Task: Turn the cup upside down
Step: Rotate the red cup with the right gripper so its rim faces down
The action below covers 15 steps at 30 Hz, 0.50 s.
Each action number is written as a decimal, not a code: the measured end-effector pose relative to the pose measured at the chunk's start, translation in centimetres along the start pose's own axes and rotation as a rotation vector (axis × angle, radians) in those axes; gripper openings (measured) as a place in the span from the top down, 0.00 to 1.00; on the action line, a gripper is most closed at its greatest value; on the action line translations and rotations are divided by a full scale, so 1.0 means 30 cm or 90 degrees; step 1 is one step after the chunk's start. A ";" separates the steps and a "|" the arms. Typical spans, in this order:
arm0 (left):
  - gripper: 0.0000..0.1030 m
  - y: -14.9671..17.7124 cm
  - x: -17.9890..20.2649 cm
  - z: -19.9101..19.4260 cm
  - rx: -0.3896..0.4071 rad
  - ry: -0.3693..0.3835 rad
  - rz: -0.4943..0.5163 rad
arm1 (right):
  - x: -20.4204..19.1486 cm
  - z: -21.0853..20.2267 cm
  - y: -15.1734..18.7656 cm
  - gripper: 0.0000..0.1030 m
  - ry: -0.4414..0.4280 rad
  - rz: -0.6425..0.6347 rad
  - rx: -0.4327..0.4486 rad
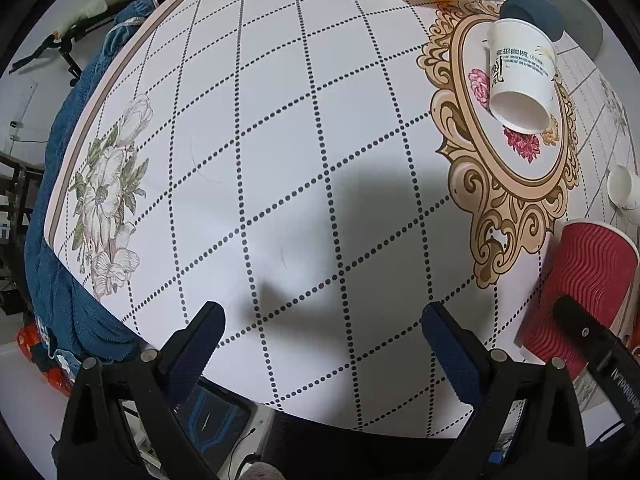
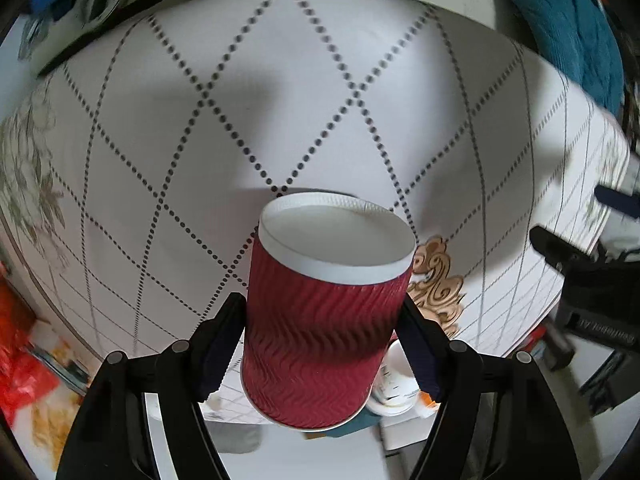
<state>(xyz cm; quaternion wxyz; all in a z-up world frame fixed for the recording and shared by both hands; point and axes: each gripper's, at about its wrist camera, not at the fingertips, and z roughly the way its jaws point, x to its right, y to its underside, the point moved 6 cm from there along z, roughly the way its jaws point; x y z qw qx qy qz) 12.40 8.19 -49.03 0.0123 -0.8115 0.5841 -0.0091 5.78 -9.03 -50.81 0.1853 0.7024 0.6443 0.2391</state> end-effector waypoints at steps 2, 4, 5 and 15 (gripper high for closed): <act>0.02 -0.002 0.010 -0.022 0.004 -0.002 0.003 | 0.026 0.006 0.010 0.26 -0.027 0.038 -0.003; 0.02 -0.011 0.008 -0.030 0.006 -0.004 0.006 | 0.043 0.019 0.031 0.26 -0.056 0.084 -0.005; 0.02 -0.015 0.008 -0.036 0.008 -0.006 0.007 | 0.052 0.020 0.036 0.26 -0.072 0.104 -0.007; 0.02 -0.062 0.017 -0.081 0.016 -0.012 0.020 | 0.113 0.073 0.138 0.26 -0.234 0.329 -0.013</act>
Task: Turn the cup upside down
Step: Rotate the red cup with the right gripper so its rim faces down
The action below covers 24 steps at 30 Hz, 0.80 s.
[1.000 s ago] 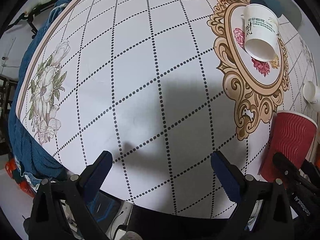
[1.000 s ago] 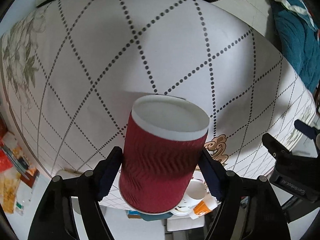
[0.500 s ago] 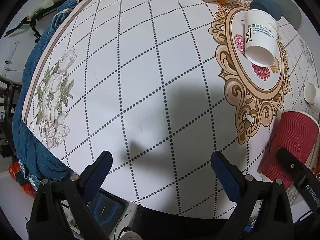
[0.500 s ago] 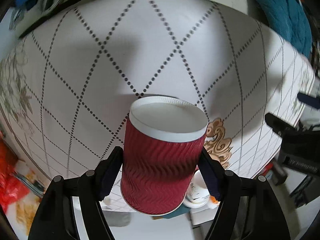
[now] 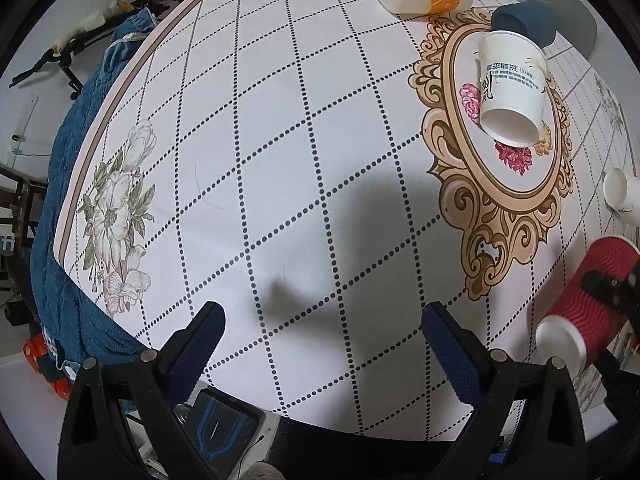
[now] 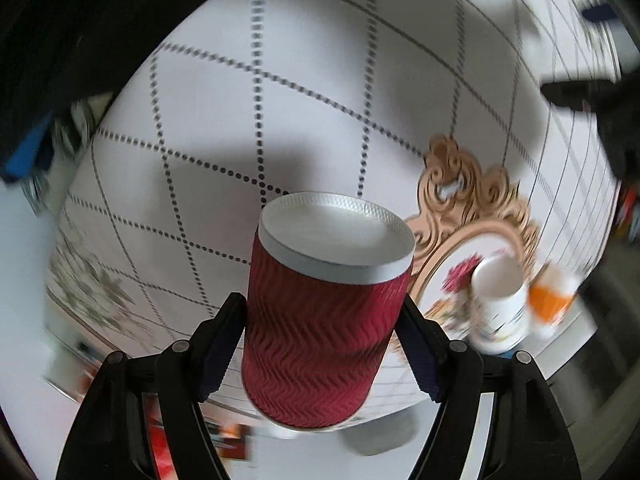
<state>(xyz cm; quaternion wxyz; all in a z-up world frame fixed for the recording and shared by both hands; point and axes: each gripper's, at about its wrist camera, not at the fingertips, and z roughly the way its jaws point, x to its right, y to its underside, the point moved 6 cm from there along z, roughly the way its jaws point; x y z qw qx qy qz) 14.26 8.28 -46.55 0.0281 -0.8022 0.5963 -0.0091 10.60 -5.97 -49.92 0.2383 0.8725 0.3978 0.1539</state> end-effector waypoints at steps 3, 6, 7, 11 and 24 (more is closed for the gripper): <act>0.02 -0.026 0.003 -0.015 0.003 -0.002 0.005 | 0.029 0.030 0.026 0.26 -0.062 0.087 -0.008; 0.02 -0.057 0.013 -0.030 0.005 -0.004 0.010 | 0.072 0.060 0.052 0.26 -0.127 0.185 -0.018; 0.02 -0.063 0.013 -0.032 0.005 -0.004 0.012 | 0.083 0.067 0.057 0.26 -0.142 0.205 -0.020; 0.02 -0.077 0.031 -0.034 0.005 -0.005 0.019 | 0.133 0.107 0.102 0.26 -0.236 0.334 -0.029; 0.02 -0.063 0.081 -0.036 0.012 -0.007 0.040 | 0.136 0.216 0.238 0.26 -0.477 0.625 -0.026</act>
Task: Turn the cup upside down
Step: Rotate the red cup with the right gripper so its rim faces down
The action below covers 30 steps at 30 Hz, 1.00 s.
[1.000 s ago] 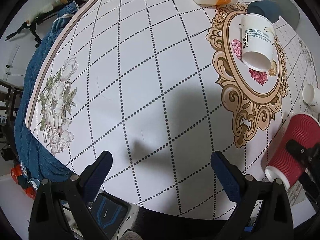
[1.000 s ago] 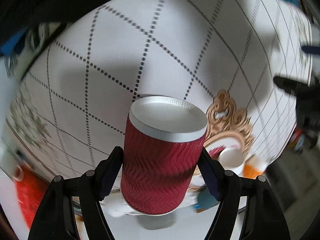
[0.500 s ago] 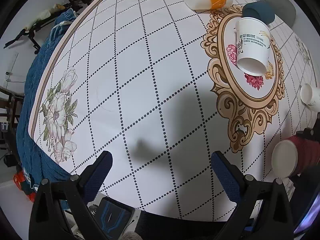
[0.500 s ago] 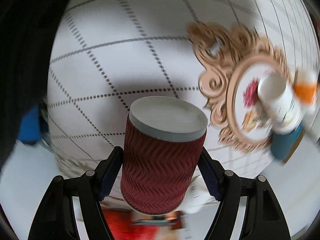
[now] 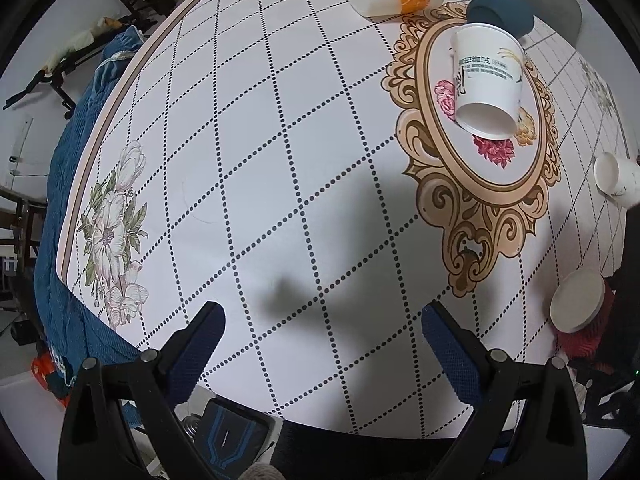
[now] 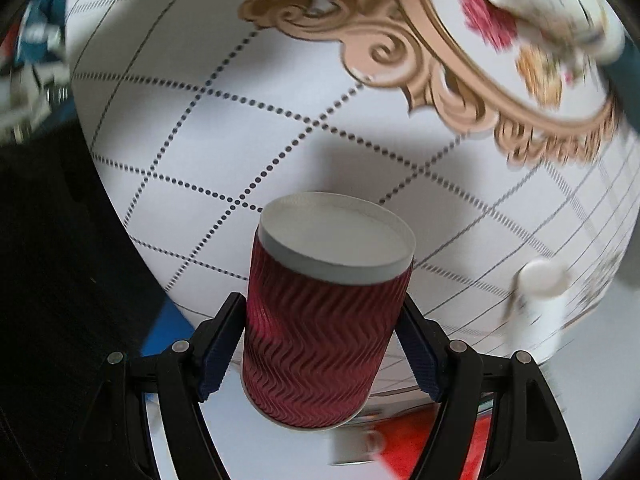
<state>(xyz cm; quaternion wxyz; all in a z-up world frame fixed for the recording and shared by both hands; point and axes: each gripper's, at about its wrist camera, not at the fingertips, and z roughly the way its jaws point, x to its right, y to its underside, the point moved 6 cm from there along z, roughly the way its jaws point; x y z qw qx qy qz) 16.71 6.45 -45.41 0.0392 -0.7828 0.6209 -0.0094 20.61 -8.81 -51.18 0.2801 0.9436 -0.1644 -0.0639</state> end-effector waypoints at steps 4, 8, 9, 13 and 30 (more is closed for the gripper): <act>0.02 0.016 0.002 -0.005 0.002 0.000 0.005 | 0.072 0.010 0.015 0.26 -0.065 0.074 0.008; 0.02 0.030 0.020 -0.019 0.005 -0.001 0.013 | 0.160 0.025 0.028 0.26 -0.122 0.144 0.016; 0.02 0.033 0.025 -0.021 0.005 -0.001 0.014 | 0.221 0.032 0.040 0.26 -0.134 0.158 0.018; 0.02 0.051 0.048 -0.029 0.006 -0.001 0.020 | 0.324 0.054 0.052 0.26 -0.173 0.212 0.024; 0.01 0.057 0.139 -0.030 0.004 0.022 0.041 | 0.662 0.076 0.109 0.08 -0.236 0.359 0.088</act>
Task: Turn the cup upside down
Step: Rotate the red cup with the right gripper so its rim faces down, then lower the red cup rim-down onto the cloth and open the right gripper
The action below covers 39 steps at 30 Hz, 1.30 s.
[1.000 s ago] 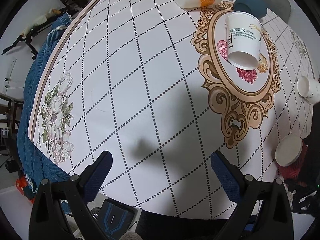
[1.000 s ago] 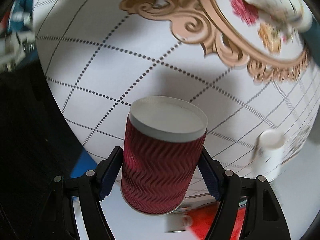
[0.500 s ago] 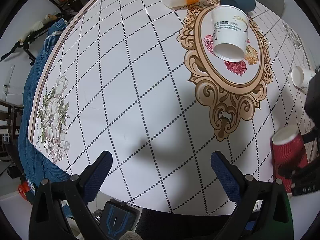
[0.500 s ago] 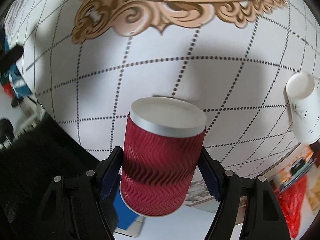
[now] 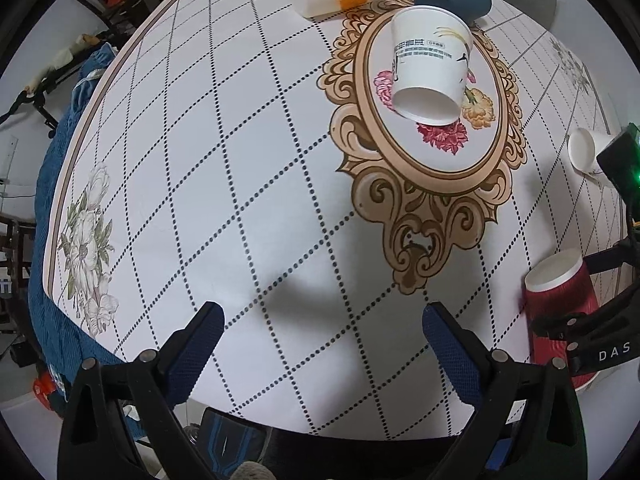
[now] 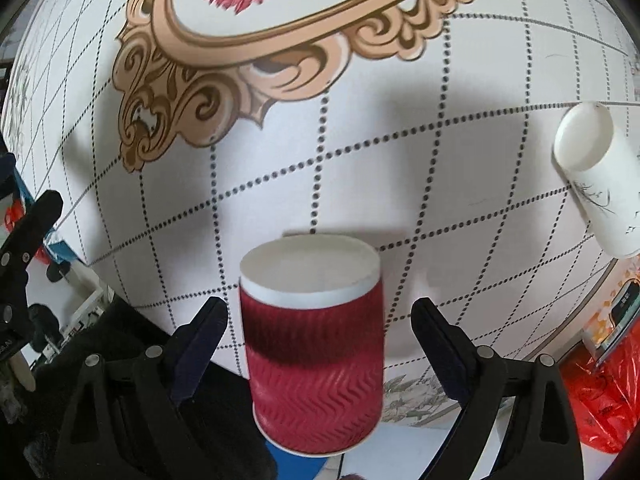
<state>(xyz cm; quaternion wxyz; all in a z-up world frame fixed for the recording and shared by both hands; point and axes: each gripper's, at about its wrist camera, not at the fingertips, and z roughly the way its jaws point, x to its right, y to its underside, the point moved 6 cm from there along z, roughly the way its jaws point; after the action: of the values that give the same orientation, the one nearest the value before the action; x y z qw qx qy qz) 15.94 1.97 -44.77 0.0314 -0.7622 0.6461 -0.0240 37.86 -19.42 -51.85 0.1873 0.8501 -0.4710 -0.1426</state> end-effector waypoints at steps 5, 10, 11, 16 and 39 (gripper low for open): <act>0.01 0.011 0.024 0.006 -0.006 -0.005 0.011 | 0.047 0.001 0.004 0.15 -0.008 0.001 0.008; 0.01 0.017 0.052 0.002 -0.008 -0.005 0.021 | 0.083 -0.016 0.042 0.29 -0.012 0.003 0.038; 0.01 0.016 0.058 0.001 -0.007 -0.006 0.023 | 0.084 -0.014 0.057 0.29 -0.013 0.007 0.048; 0.01 -0.005 0.064 -0.007 -0.006 -0.004 0.025 | 0.097 -0.087 0.112 0.29 -0.036 0.037 0.122; 0.01 -0.168 0.139 -0.029 0.000 -0.027 0.018 | 0.048 -0.401 0.085 0.29 -0.025 0.217 0.657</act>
<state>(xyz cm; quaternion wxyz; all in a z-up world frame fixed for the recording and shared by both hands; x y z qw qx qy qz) 21.52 -1.33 -43.52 0.0454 -0.7531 0.6563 -0.0077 41.74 -19.66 -40.10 -0.2431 0.7401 -0.6147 0.1235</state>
